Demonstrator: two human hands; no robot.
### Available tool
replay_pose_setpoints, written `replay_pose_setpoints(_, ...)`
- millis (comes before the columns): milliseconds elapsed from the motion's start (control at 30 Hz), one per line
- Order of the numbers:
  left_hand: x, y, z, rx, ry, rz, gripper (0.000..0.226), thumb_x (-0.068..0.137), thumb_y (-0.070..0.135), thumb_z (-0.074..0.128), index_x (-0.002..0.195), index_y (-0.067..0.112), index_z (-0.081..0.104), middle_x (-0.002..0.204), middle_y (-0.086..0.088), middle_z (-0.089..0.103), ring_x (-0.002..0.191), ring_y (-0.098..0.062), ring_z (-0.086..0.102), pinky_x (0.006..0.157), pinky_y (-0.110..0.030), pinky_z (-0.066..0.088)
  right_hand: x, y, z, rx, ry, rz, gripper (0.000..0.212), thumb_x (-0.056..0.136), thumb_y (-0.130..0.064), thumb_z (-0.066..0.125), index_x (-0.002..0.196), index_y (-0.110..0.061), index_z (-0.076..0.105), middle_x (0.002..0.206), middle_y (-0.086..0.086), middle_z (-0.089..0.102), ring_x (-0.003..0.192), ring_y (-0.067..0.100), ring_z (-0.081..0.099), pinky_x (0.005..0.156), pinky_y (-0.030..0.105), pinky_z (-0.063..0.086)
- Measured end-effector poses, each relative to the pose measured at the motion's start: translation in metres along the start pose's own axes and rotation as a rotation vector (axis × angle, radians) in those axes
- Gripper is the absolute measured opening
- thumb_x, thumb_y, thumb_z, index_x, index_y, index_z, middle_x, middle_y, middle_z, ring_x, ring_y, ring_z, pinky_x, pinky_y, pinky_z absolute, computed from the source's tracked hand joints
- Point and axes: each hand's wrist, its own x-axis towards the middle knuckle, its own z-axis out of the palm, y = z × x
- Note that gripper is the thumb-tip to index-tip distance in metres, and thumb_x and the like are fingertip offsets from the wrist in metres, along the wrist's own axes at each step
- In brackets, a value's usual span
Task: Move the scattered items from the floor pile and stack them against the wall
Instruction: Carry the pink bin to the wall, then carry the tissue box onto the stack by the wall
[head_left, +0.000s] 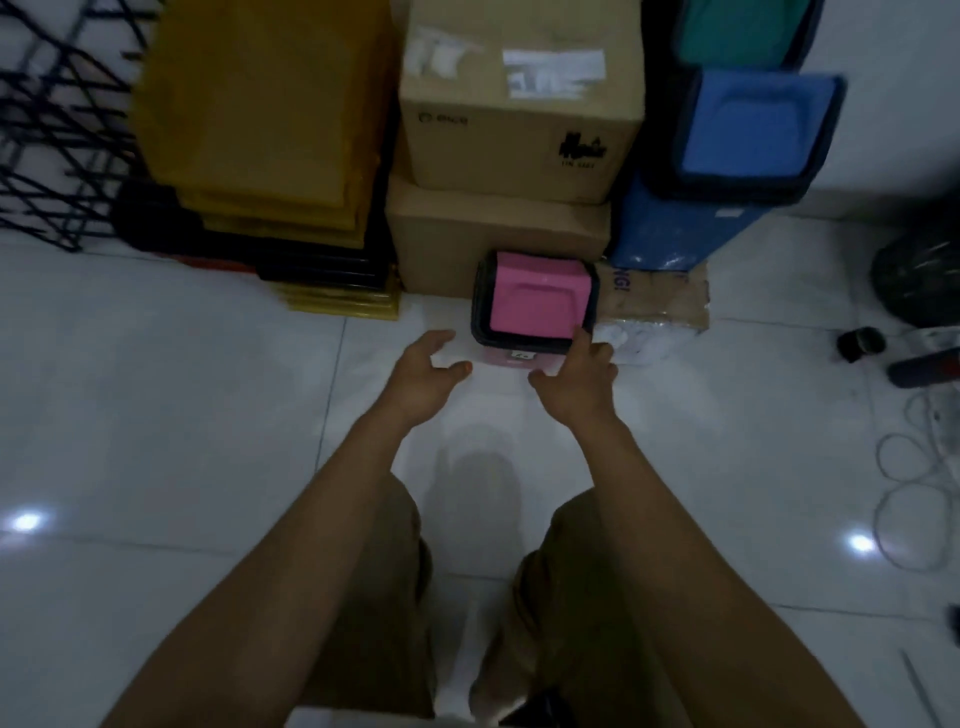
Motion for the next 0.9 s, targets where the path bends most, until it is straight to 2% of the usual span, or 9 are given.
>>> replay_pose_setpoints(100, -0.065, 0.057, -0.031, -0.004, -0.021, -0.024, 0.054, 0.092, 0.023, 0.064, 0.141, 0.019, 0.045, 0.144, -0.003, 0.043, 0.125, -0.015, 0.045, 0.108, -0.029, 0.037, -0.050, -0.060, -0.038, -0.043, -0.131, -0.021, 0.078, 0.091, -0.031, 0.064, 0.153, -0.018, 0.019, 0.152, 0.013, 0.022, 0.135, 0.033, 0.027, 0.108, 0.036, 0.026)
replay_pose_setpoints(200, -0.133, 0.103, -0.068, 0.020, -0.008, -0.042, 0.052, 0.092, 0.024, 0.063, 0.140, 0.017, 0.046, 0.142, -0.002, 0.044, 0.129, -0.016, 0.043, 0.110, -0.027, 0.034, -0.095, -0.118, -0.070, -0.031, -0.221, -0.047, 0.073, 0.090, -0.032, 0.065, 0.151, -0.016, 0.027, 0.149, 0.013, 0.029, 0.135, 0.035, 0.029, 0.111, 0.038, 0.028)
replay_pose_setpoints(300, -0.201, 0.140, -0.104, 0.026, 0.051, -0.050, 0.049, 0.092, 0.025, 0.063, 0.138, 0.018, 0.047, 0.141, -0.003, 0.046, 0.129, -0.017, 0.043, 0.109, -0.027, 0.034, -0.139, -0.172, -0.100, -0.021, -0.302, -0.051, 0.070, 0.089, -0.033, 0.065, 0.149, -0.017, 0.032, 0.148, 0.012, 0.032, 0.134, 0.034, 0.032, 0.111, 0.042, 0.033)
replay_pose_setpoints(433, -0.274, 0.171, -0.140, 0.025, 0.136, -0.068, 0.046, 0.093, 0.025, 0.062, 0.136, 0.022, 0.048, 0.141, -0.002, 0.046, 0.128, -0.019, 0.043, 0.105, -0.028, 0.036, -0.190, -0.225, -0.130, -0.017, -0.364, -0.096, 0.065, 0.089, -0.033, 0.064, 0.146, -0.020, 0.037, 0.148, 0.010, 0.036, 0.133, 0.031, 0.036, 0.108, 0.039, 0.037)
replay_pose_setpoints(533, -0.317, 0.179, -0.152, 0.012, 0.211, -0.062, 0.046, 0.093, 0.025, 0.062, 0.136, 0.023, 0.048, 0.142, -0.001, 0.046, 0.123, -0.013, 0.043, 0.104, -0.026, 0.036, -0.224, -0.245, -0.147, -0.052, -0.416, -0.159, 0.061, 0.088, -0.034, 0.065, 0.143, -0.022, 0.041, 0.146, 0.011, 0.039, 0.133, 0.029, 0.037, 0.107, 0.041, 0.040)
replay_pose_setpoints(600, -0.341, 0.180, -0.156, -0.017, 0.276, -0.062, 0.045, 0.093, 0.025, 0.062, 0.136, 0.022, 0.049, 0.141, -0.001, 0.047, 0.121, -0.011, 0.043, 0.105, -0.025, 0.035, -0.247, -0.253, -0.160, -0.040, -0.469, -0.207, 0.057, 0.090, -0.033, 0.065, 0.141, -0.023, 0.042, 0.143, 0.010, 0.041, 0.130, 0.025, 0.041, 0.101, 0.035, 0.042)
replay_pose_setpoints(700, -0.375, 0.177, -0.148, -0.071, 0.374, -0.057, 0.045, 0.091, 0.029, 0.064, 0.134, 0.024, 0.051, 0.138, -0.001, 0.049, 0.125, -0.017, 0.047, 0.107, -0.032, 0.038, -0.283, -0.251, -0.181, -0.042, -0.545, -0.288, 0.051, 0.092, -0.031, 0.064, 0.138, -0.022, 0.046, 0.138, 0.007, 0.046, 0.120, 0.018, 0.048, 0.089, 0.027, 0.042)
replay_pose_setpoints(800, -0.423, 0.168, -0.121, -0.218, 0.521, -0.075, 0.043, 0.090, 0.030, 0.065, 0.131, 0.027, 0.053, 0.133, 0.005, 0.052, 0.120, -0.015, 0.050, 0.098, -0.032, 0.043, -0.320, -0.242, -0.196, -0.133, -0.654, -0.387, 0.050, 0.091, -0.032, 0.064, 0.138, -0.023, 0.048, 0.135, 0.005, 0.048, 0.116, 0.018, 0.050, 0.091, 0.029, 0.043)
replay_pose_setpoints(900, -0.472, 0.156, -0.078, -0.293, 0.581, -0.137, 0.042, 0.091, 0.032, 0.064, 0.131, 0.028, 0.052, 0.133, 0.005, 0.052, 0.118, -0.018, 0.051, 0.091, -0.030, 0.045, -0.352, -0.230, -0.202, -0.236, -0.740, -0.478, 0.051, 0.091, -0.033, 0.065, 0.137, -0.023, 0.048, 0.135, 0.005, 0.050, 0.115, 0.018, 0.052, 0.091, 0.030, 0.045)
